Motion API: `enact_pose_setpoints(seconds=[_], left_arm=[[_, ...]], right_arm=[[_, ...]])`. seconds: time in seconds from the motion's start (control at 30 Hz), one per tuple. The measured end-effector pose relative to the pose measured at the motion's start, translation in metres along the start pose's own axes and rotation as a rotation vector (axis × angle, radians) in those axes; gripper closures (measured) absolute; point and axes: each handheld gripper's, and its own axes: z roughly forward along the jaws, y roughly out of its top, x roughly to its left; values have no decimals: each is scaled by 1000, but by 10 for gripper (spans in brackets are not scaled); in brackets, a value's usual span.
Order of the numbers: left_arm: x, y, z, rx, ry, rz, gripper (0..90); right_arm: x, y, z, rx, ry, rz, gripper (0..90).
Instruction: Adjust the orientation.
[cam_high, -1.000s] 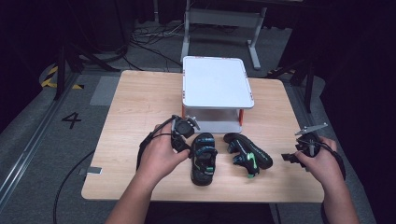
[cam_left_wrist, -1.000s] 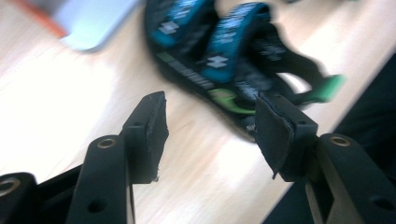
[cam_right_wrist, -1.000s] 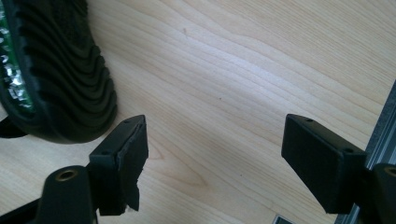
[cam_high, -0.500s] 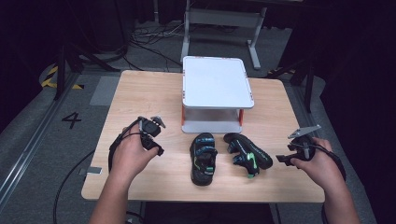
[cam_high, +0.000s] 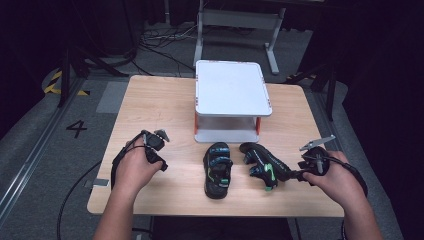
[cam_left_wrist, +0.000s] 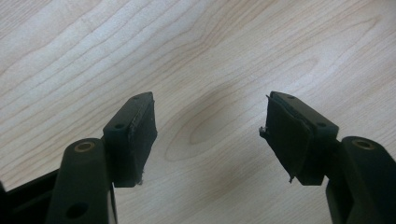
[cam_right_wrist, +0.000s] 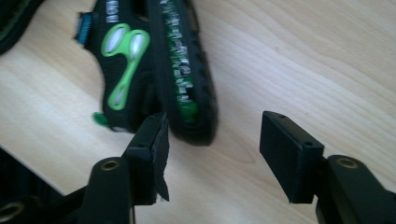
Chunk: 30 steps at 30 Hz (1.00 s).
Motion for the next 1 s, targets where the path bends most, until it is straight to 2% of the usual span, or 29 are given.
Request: enact_pose_setpoints(seconds=[0.2, 0.33, 0.4, 0.6, 0.73, 0.87, 0.93, 1.0], left_arm=[[-5, 3, 3, 16, -15, 10, 346], [-7, 4, 3, 20, -15, 18, 347], [-8, 5, 3, 22, -20, 20, 347], [-10, 6, 5, 24, -23, 44, 347], [-12, 8, 7, 27, -24, 61, 347], [-12, 7, 8, 28, -34, 62, 347], [-11, 7, 9, 25, -36, 64, 347], [-11, 6, 9, 21, -33, 56, 347]], right_arm=[[26, 4, -2, 40, 37, -23, 467], [35, 5, 6, 74, 59, -34, 467], [42, 6, 17, 110, 77, -56, 464], [54, 6, 38, 173, 52, -79, 440], [59, 8, 52, 188, 32, -102, 439], [61, 8, 62, 204, 27, -103, 520], [62, 9, 64, 211, -14, -113, 617], [62, 10, 62, 206, -18, -115, 642]])
